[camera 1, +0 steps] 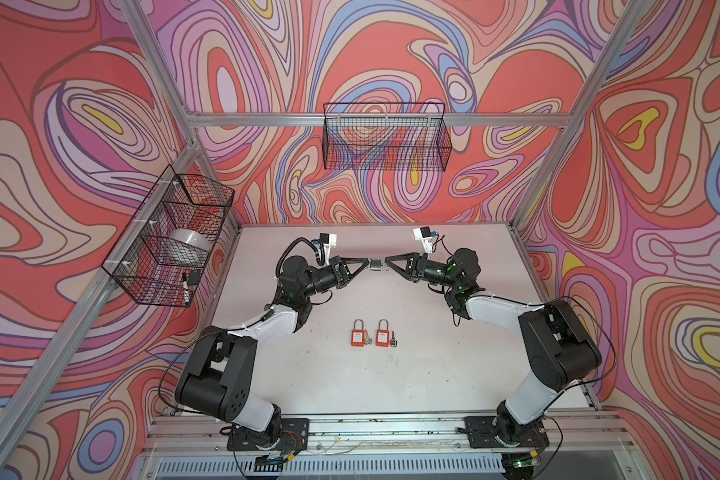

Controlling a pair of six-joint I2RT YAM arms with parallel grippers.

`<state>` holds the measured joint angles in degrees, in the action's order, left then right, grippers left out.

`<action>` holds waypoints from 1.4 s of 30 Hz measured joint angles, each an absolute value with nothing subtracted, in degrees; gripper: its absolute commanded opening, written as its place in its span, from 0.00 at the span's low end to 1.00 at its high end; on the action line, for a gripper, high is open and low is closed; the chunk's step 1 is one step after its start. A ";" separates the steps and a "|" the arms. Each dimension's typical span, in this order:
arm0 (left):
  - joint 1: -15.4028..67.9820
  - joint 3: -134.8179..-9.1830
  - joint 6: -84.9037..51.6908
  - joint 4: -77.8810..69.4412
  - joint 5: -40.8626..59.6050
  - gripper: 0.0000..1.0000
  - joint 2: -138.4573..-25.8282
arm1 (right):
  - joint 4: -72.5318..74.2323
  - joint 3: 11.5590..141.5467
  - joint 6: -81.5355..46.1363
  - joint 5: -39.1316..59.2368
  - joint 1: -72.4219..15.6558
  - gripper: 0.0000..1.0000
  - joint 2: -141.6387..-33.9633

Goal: Lock with the key

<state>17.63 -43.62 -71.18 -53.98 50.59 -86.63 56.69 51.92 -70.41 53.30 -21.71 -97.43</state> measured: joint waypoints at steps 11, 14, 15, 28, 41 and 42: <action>17.63 -43.62 -71.20 -54.00 50.61 0.00 -86.63 | 56.58 51.75 -71.02 54.15 -21.71 0.01 -97.89; 17.63 -43.62 -71.18 -53.93 50.63 0.00 -86.65 | 56.64 51.72 -71.22 54.35 -21.71 0.00 -98.06; 17.63 -43.62 -71.20 -53.95 50.65 0.00 -86.65 | 56.66 51.72 -71.29 54.46 -21.71 0.00 -98.06; 17.43 -43.62 -71.16 -52.73 50.92 0.00 -86.65 | 58.37 48.36 -72.23 54.70 -19.81 0.00 -97.45; 16.88 -43.99 -66.78 -47.03 50.92 0.00 -86.63 | 51.94 40.56 -70.17 52.51 -15.88 0.00 -89.54; 16.88 -44.31 -65.21 -44.42 50.98 0.00 -86.63 | 49.80 39.81 -69.28 51.77 -15.81 0.00 -88.18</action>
